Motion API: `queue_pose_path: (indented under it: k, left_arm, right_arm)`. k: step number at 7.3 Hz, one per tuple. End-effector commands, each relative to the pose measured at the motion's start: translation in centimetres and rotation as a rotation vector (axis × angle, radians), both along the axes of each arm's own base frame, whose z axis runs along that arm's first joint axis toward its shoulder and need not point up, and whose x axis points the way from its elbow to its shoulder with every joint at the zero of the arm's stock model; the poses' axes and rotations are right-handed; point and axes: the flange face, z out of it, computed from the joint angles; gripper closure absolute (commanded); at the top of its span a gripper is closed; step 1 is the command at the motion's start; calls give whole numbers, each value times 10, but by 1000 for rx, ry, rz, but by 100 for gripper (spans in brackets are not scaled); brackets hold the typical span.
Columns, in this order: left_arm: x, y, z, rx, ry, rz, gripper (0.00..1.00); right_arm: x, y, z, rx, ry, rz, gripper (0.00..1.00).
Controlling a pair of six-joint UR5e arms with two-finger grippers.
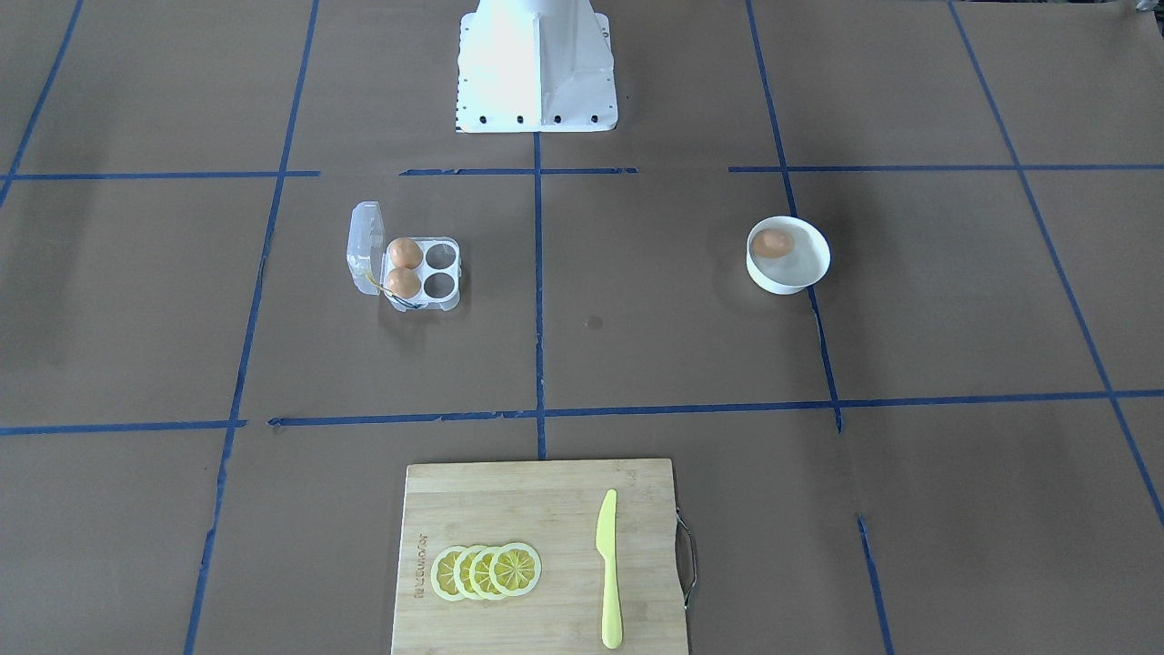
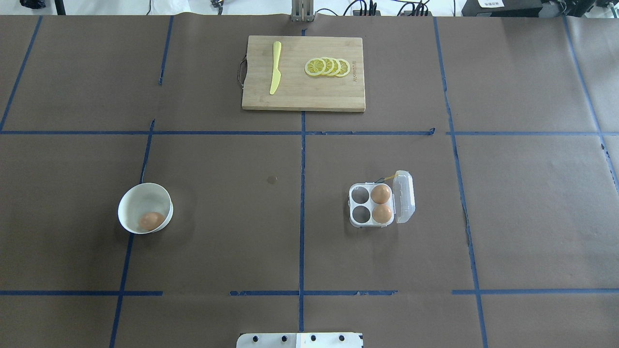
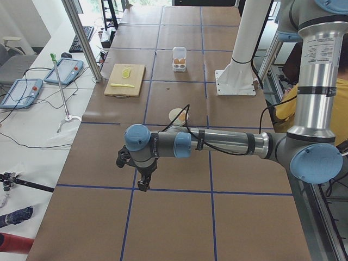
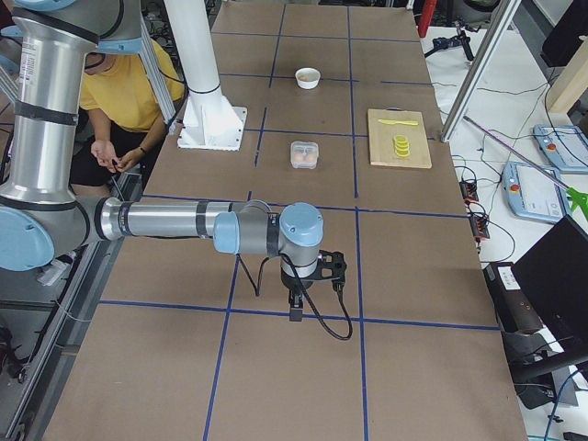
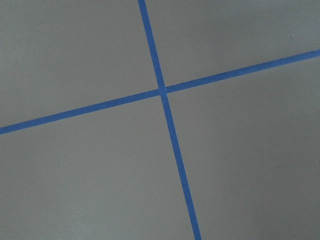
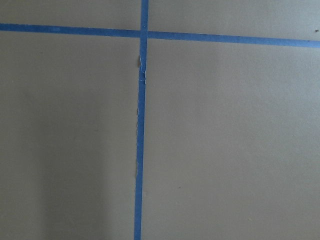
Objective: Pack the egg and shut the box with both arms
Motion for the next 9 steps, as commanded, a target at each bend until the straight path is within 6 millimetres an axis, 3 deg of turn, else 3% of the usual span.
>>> queue_pose_path:
  k: [1, 4, 6, 8, 9]
  left_arm:
    - [0, -2, -4, 30, -5, 2, 0]
    - [2, -2, -5, 48, 2, 3, 0]
    - [3, -9, -19, 116, 4, 3, 0]
    - [8, -23, -45, 397, 12, 7, 0]
    - [8, -23, -56, 548, 11, 9, 0]
  right_arm:
    - [0, 4, 2, -8, -3, 0, 0]
    - [-7, 1, -3, -7, -45, -4, 0]
    - [-21, -1, -17, -15, -217, -7, 0]
    - [-22, -31, -45, 45, -216, -5, 0]
    - [-23, -36, -51, 47, -216, 11, 0]
